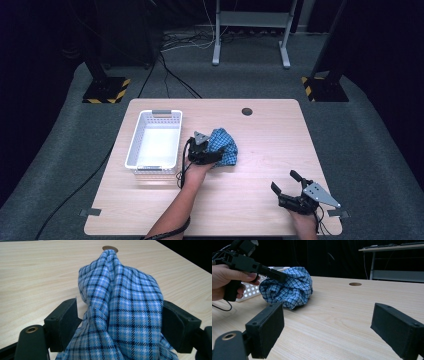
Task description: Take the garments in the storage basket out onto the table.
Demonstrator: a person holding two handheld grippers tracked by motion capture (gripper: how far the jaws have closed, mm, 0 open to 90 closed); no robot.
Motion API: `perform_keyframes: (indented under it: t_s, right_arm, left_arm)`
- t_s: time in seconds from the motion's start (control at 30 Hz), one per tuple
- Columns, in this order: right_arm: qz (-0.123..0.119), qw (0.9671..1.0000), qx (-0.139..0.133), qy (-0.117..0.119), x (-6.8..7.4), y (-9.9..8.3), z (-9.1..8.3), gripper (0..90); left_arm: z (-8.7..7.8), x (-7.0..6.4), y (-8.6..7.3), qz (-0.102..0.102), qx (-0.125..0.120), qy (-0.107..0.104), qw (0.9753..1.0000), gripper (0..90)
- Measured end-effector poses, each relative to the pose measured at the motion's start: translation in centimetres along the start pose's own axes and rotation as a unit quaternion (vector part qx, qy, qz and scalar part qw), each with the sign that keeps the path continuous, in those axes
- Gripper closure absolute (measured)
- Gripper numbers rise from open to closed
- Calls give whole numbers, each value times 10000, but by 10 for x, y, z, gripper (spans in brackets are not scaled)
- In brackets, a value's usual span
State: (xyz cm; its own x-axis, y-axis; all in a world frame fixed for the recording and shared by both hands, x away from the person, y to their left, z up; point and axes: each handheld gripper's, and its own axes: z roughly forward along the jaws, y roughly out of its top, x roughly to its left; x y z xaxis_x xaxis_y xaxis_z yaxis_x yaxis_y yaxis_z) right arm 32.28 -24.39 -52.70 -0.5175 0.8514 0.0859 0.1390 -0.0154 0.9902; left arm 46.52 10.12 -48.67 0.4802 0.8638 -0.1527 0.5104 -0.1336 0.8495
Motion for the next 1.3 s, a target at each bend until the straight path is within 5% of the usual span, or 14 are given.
perform_keyframes:
  t_s: [1.3]
  right_arm:
    - [-8,10000,-4,-16,0,0,0,100]
  left_arm:
    - [-30,-2,30,9,-540,5,9985,149]
